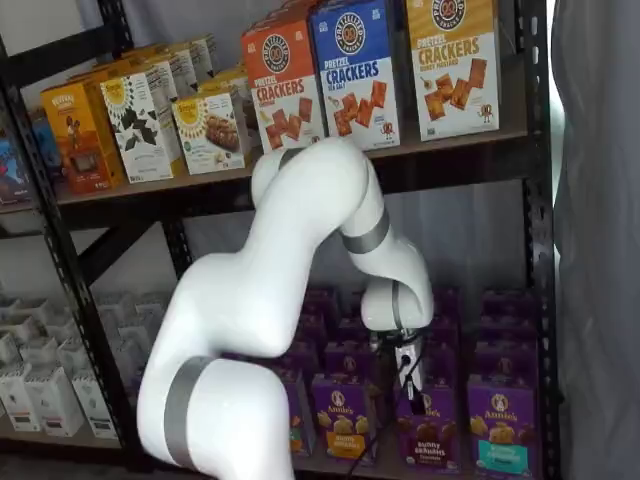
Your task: Pick up the purple box with a brown patch in the center, on the bottom shelf, the fifth box from the left
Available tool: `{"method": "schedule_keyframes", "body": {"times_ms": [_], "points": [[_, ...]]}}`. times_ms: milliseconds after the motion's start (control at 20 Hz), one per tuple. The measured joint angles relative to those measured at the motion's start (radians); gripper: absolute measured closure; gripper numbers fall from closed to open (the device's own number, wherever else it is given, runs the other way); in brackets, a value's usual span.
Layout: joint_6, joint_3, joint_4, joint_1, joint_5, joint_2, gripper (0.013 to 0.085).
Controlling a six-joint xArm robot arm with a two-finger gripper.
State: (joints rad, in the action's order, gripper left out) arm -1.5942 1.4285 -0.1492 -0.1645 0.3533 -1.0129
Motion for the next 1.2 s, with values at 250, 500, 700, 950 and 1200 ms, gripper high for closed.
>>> {"method": "schedule_keyframes", "body": {"times_ms": [250,500,700,950,1200], "points": [[-0.018,-0.009,0.022,0.002,0.013,0.008,0.069],[-0.017,-0.075,0.025,0.005,0.0,0.053,0.069],[-0.015,-0.173,0.024,0.004,-0.042,0.111,0.069],[0.011,-0.294,0.003,0.009,-0.069,0.195,0.069],[-0.001,-0.428,0.037,0.03,-0.091,0.306,0.069]]}}
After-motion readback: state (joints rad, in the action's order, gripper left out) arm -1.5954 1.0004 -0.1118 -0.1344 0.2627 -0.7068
